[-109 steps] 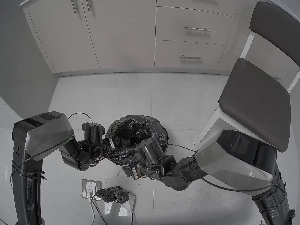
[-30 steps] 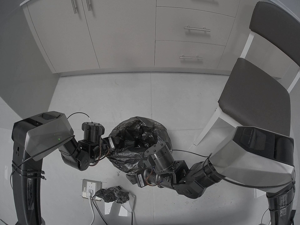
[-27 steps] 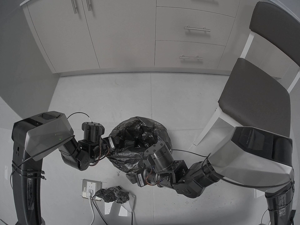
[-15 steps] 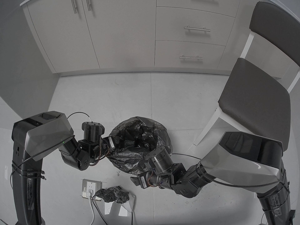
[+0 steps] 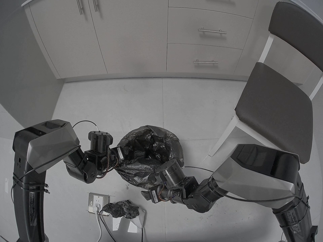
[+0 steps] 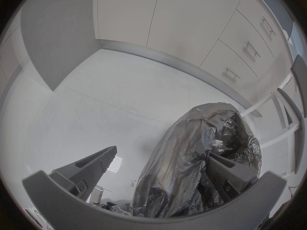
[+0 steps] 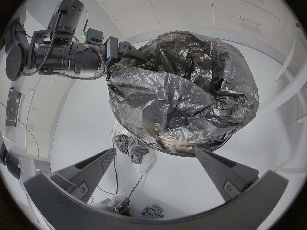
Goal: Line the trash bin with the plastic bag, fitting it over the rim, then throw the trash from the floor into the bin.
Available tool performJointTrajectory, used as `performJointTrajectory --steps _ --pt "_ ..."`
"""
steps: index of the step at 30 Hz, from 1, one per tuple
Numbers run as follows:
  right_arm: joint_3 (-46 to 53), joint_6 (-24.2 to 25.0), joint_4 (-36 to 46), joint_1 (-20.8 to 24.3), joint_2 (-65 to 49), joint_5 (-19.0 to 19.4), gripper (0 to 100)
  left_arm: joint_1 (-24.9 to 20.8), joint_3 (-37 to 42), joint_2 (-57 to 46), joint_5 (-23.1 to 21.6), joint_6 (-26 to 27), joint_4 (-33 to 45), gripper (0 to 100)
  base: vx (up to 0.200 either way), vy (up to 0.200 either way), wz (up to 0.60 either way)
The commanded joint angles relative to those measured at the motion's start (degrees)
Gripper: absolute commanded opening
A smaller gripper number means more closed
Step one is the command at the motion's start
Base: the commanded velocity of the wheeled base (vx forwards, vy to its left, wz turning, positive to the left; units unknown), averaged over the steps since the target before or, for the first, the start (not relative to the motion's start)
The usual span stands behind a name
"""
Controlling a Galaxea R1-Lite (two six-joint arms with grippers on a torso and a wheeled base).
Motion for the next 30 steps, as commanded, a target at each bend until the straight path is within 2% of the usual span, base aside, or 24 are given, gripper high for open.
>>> performJointTrajectory --steps 1,19,30 --pt "-1.9 0.0 0.0 -0.5 2.3 -0.1 100 0.0 0.0 0.0 0.0 0.0 0.0 100 0.0 0.0 0.0" --pt "-3.6 0.0 0.0 -2.2 4.6 0.1 100 -0.1 0.4 -0.2 0.0 0.1 0.0 100 0.0 0.0 0.0" --pt "3.1 1.8 0.1 0.2 -4.6 0.3 100 -0.1 0.4 -0.4 0.0 0.1 0.0 100 0.0 0.0 0.0"
